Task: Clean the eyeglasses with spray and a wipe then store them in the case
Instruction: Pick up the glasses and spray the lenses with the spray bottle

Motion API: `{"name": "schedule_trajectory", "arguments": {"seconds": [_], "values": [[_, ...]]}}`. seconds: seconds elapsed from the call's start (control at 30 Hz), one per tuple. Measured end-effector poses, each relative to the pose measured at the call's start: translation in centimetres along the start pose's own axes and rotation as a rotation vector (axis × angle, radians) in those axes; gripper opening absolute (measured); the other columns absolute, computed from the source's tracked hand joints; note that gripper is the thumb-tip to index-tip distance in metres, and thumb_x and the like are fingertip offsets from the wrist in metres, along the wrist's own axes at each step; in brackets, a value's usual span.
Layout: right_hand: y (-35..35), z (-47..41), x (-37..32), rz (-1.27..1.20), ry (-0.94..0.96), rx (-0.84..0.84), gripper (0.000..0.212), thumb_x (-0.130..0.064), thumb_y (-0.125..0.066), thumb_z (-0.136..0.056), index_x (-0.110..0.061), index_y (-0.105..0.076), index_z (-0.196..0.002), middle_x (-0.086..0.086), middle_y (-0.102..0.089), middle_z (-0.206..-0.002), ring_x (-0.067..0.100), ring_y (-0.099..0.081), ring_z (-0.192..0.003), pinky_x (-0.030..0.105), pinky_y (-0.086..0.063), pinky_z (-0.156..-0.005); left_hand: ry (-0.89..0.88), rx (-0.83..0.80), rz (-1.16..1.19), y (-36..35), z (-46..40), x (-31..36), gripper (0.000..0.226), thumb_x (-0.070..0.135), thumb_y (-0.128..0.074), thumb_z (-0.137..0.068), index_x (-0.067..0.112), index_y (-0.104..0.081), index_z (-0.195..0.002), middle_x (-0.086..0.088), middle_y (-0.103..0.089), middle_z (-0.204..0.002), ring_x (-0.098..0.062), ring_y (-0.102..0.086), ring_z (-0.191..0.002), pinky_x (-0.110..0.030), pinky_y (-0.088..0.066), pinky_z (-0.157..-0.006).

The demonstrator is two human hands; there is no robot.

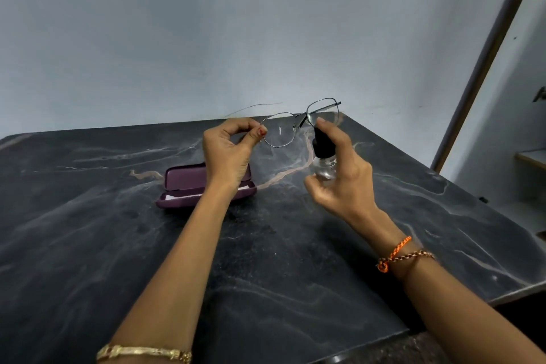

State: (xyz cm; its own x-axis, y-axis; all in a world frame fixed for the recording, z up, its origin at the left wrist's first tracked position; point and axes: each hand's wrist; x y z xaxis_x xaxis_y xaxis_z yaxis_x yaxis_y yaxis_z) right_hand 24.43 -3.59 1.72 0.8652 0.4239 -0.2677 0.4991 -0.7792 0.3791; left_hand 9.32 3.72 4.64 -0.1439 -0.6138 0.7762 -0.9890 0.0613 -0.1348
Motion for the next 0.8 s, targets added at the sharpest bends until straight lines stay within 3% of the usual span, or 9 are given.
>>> {"name": "schedule_trajectory", "arguments": {"seconds": [0.07,0.23,0.43,0.63,0.8], "values": [[0.03,-0.05,0.12,0.001,-0.009,0.020,0.074,-0.010,-0.058,-0.056,-0.021,-0.036,-0.126,-0.005,-0.063,-0.091,0.000,-0.043,-0.063,0.005,-0.034,-0.052,0.003,-0.021,-0.011,-0.22,0.22,0.02,0.015,-0.002,-0.070,-0.069,0.008,-0.066,-0.080,0.002,-0.061,-0.069,0.007,-0.059,-0.063,-0.007,-0.047,-0.061],[0.17,-0.17,-0.01,0.023,0.035,0.037,0.074,-0.007,-0.060,-0.057,-0.021,-0.034,-0.125,-0.005,-0.057,-0.088,0.024,-0.056,-0.051,0.022,-0.047,-0.047,0.012,-0.064,-0.057,-0.38,0.54,-0.18,0.013,0.000,-0.070,-0.070,0.013,-0.066,-0.074,0.004,-0.061,-0.070,0.006,-0.058,-0.066,-0.011,-0.050,-0.065],[0.24,-0.26,-0.18,0.027,0.025,0.031,0.072,-0.011,-0.059,-0.057,-0.023,-0.036,-0.125,-0.016,-0.050,-0.094,0.019,-0.056,-0.056,0.027,-0.050,-0.050,0.013,-0.062,-0.077,-0.40,0.55,-0.17,0.017,-0.001,-0.070,-0.070,0.015,-0.066,-0.073,0.006,-0.062,-0.071,0.007,-0.058,-0.067,-0.009,-0.048,-0.069],[0.46,-0.45,-0.30,0.008,0.029,0.010,0.070,-0.006,-0.061,-0.057,-0.019,-0.039,-0.122,0.000,-0.062,-0.090,0.021,-0.059,-0.058,0.033,-0.054,-0.049,0.005,-0.075,-0.096,-0.54,0.65,-0.04,0.017,-0.002,-0.070,-0.069,0.010,-0.067,-0.080,0.005,-0.062,-0.072,0.009,-0.058,-0.066,-0.006,-0.045,-0.066],[0.49,-0.40,-0.61,-0.020,0.007,0.033,0.067,-0.007,-0.062,-0.056,-0.020,-0.042,-0.119,-0.001,-0.065,-0.088,0.017,-0.058,-0.057,0.031,-0.054,-0.050,0.013,-0.073,-0.095,-0.50,0.76,0.12,0.016,-0.002,-0.069,-0.069,0.009,-0.066,-0.080,0.005,-0.062,-0.072,0.010,-0.058,-0.066,-0.006,-0.045,-0.067]]}}
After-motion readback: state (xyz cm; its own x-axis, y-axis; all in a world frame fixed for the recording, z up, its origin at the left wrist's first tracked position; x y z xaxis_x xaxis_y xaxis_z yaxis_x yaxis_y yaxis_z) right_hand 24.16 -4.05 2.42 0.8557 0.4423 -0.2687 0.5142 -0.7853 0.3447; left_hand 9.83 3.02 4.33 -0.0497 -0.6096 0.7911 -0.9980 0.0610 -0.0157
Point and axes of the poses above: each hand's wrist, its own z-axis away from the middle knuckle, its own y-axis out of the back of the hand, x = y × z
